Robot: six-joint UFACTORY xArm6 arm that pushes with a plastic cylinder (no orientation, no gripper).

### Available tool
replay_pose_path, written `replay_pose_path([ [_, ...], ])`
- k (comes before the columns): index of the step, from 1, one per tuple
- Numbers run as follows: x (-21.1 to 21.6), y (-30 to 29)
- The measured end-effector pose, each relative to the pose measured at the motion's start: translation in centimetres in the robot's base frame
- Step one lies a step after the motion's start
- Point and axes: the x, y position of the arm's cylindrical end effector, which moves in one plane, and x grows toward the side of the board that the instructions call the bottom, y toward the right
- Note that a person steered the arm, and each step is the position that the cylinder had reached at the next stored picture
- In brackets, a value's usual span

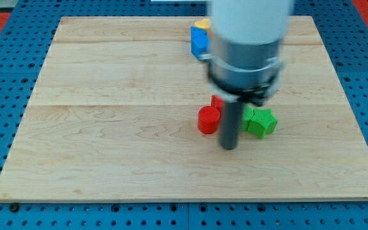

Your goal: Push the green circle and the red star up a bit

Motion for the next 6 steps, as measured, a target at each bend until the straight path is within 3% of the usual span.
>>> replay_pose_path([
  [3,-6.2,8.0],
  [4,-3.1,8.7],
  [5,1.3,3.1],
  [6,-2.7,2.8],
])
